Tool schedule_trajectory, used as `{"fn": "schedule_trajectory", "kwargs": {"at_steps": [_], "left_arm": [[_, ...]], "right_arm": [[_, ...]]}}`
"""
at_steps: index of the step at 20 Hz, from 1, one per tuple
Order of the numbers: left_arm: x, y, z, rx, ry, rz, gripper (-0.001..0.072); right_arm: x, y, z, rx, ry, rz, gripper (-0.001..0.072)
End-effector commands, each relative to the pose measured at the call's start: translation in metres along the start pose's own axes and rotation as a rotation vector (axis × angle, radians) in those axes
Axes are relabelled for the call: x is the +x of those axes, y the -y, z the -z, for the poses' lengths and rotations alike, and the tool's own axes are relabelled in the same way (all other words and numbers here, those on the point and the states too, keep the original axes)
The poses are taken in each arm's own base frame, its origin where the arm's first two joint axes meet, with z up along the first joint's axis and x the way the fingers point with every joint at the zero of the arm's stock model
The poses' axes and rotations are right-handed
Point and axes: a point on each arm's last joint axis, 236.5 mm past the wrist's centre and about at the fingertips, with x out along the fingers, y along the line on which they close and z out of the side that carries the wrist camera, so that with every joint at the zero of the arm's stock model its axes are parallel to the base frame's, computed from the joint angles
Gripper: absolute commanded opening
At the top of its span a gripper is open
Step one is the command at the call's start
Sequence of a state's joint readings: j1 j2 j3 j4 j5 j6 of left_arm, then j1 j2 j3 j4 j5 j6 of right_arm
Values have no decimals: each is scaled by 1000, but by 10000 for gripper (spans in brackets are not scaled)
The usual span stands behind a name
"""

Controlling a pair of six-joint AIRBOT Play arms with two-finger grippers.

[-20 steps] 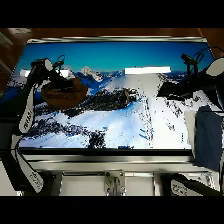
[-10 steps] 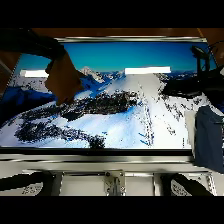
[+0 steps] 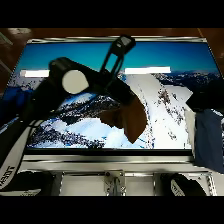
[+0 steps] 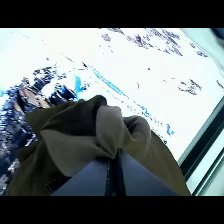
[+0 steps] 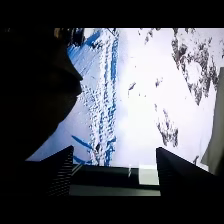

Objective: Fold the shirts.

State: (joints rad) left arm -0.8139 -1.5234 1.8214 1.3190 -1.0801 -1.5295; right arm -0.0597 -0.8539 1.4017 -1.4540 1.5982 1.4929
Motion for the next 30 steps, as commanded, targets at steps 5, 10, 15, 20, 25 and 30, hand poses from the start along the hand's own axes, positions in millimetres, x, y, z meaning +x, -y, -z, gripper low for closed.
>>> {"fn": "schedule_trajectory", "kwargs": {"at_steps": [5, 10, 15, 20, 25, 30], "left_arm": [[31, -93, 87, -323, -318, -88, 676], [-41, -177, 166, -583, -469, -100, 675], [16, -171, 236, -873, -452, 2, 668], [78, -164, 228, -848, -334, 48, 668], [119, -142, 239, -798, -349, 82, 667], [132, -159, 219, -825, -227, 31, 355]], "right_arm": [[44, 25, 36, 28, -108, 90, 631], [119, 19, 68, 44, -295, 21, 631], [173, -3, 81, 79, -456, -103, 631], [186, -2, 91, 86, -519, -107, 630], [179, -18, 101, 104, -571, -176, 631], [169, -64, 128, 123, -669, -391, 674]]}}
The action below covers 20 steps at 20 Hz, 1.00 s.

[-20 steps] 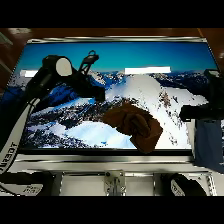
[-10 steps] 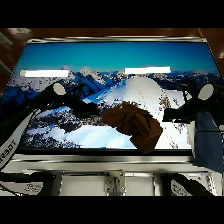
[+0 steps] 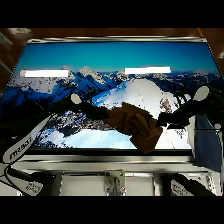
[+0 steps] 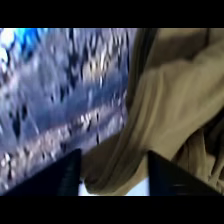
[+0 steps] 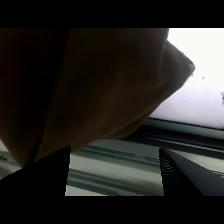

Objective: Fold the shirts.

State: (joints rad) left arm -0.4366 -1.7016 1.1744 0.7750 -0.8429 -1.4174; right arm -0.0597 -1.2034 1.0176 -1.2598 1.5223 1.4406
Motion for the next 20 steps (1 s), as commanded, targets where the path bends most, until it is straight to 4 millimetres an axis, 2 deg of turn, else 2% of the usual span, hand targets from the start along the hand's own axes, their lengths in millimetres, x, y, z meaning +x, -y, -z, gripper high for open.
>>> {"fn": "schedule_trajectory", "kwargs": {"at_steps": [1, 2, 3, 7, 9, 11, 12, 13, 14, 15, 17, 18, 19, 20], "left_arm": [[5, 5, -14, -7, 66, 17, 210], [5, 7, -13, 9, 61, 22, 85], [4, 7, -12, 24, 56, 23, 36], [0, 7, -2, 38, 9, 35, 35], [-4, 5, 0, 39, -6, 39, 35], [-6, 3, -3, 31, -1, 40, 35], [-8, 2, -4, 30, 3, 40, 35], [-10, 2, -6, 29, 10, 41, 35], [-14, 3, -9, 31, 20, 43, 35], [-20, 5, -12, 35, 34, 46, 34], [-37, 10, -22, 68, 75, 54, 33], [-49, 12, -27, 86, 103, 52, 32], [-64, 14, -33, 113, 135, 39, 32], [-85, 16, -40, 156, 175, 17, 31]], "right_arm": [[9, -40, 16, -25, -62, -186, 674], [10, -47, 15, -35, -55, -222, 674], [12, -53, 14, -38, -45, -251, 674], [27, -58, 14, -30, -30, -293, 674], [38, -59, 22, -84, -57, -266, 674], [54, -68, 22, -152, -54, -225, 673], [63, -69, 16, -171, -37, -180, 638], [71, -67, 8, -170, -12, -119, 459], [77, -62, 1, -161, 14, -64, 220], [79, -57, -5, -135, 40, -13, 64], [75, -55, -10, -131, 59, 6, 62], [67, -56, -14, -151, 78, 16, 61], [53, -59, -21, -178, 120, 25, 61], [31, -65, -32, -204, 193, 32, 61]]}}
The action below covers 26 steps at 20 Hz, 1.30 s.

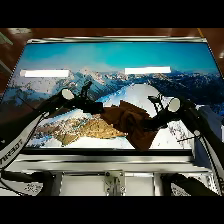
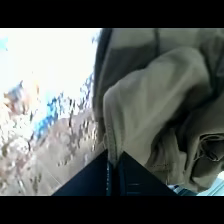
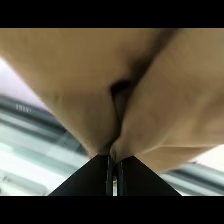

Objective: Fold the shirts.

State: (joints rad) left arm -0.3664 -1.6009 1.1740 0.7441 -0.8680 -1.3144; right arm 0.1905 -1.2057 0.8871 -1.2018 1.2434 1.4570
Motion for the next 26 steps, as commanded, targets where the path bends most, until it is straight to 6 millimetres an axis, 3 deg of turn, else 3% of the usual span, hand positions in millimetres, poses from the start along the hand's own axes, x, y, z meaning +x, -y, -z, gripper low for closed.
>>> {"fn": "schedule_trajectory", "kwargs": {"at_steps": [1, 3, 5, 6, 7, 8, 9, 10, 12, 15, 17, 21, 24, 26], "left_arm": [[-58, 8, -27, 135, 113, -60, 31], [-131, 33, -55, 264, 256, -121, 31], [-236, 85, -84, 387, 505, -144, 32], [-299, 119, -89, 445, 650, -136, 32], [-357, 151, -85, 489, 782, -126, 32], [-416, 180, -72, 543, 914, -130, 32], [-462, 198, -56, 588, 1020, -158, 32], [-500, 210, -39, 614, 1109, -194, 32], [-550, 212, -7, 579, 1235, -270, 32], [-561, 176, 18, 514, 1196, -451, 33], [-548, 150, 24, 465, 1100, -526, 33], [-503, 108, 17, 397, 936, -548, 33], [-454, 66, 16, 331, 797, -556, 34], [-418, 34, 18, 281, 695, -560, 34]], "right_arm": [[-54, -7, -38, -79, 200, 76, 61], [-142, -25, -70, -164, 458, 132, 61], [-263, -50, -89, -236, 818, 199, 61], [-329, -61, -85, -238, 1009, 228, 61], [-383, -69, -75, -224, 1165, 242, 61], [-426, -76, -59, -209, 1286, 246, 61], [-449, -80, -44, -201, 1349, 247, 61], [-460, -84, -31, -201, 1368, 241, 61], [-450, -83, -15, -193, 1313, 231, 62], [-403, -66, 2, -152, 1092, 259, 62], [-361, -51, 17, -115, 885, 279, 62], [-252, -34, 45, -64, 389, 235, 62], [-177, -12, 30, -29, 232, 224, 62], [-134, 2, 4, -13, 214, 219, 62]]}}
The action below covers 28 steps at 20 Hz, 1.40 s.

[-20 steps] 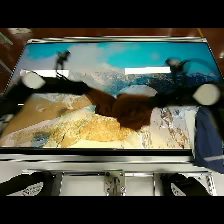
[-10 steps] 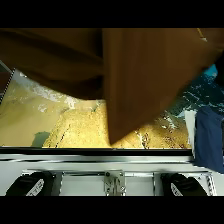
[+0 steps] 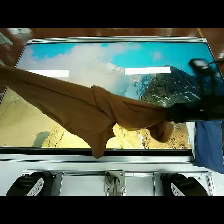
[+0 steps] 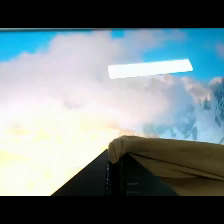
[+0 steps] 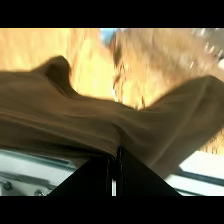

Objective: Fold the shirts.

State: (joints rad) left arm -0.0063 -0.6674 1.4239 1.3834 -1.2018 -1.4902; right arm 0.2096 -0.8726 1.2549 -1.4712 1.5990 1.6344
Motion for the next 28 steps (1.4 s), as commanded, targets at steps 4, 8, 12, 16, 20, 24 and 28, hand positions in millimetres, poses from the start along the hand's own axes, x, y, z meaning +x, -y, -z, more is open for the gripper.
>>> {"fn": "schedule_trajectory", "kwargs": {"at_steps": [4, 8, 12, 16, 20, 24, 28], "left_arm": [[99, -18, 122, -75, -312, -7, 34], [176, -17, 163, -199, -354, 33, 34], [249, -11, 203, -395, -423, 73, 35], [282, 6, 264, -599, -605, 110, 278], [245, -23, 271, -644, -751, 110, 593], [183, -48, 309, -657, -940, 144, 595], [170, -2, 369, -753, -1028, 249, 612]], "right_arm": [[150, -5, -30, 76, -104, -70, 62], [230, -1, -79, 197, 14, -88, 69], [243, 6, -126, 327, 204, -99, 70], [230, -3, -134, 369, 233, -146, 461], [163, 25, -123, 192, 243, -93, 632], [110, 110, -41, 293, 28, 14, 632], [103, 141, 4, 441, -74, -34, 631]]}}
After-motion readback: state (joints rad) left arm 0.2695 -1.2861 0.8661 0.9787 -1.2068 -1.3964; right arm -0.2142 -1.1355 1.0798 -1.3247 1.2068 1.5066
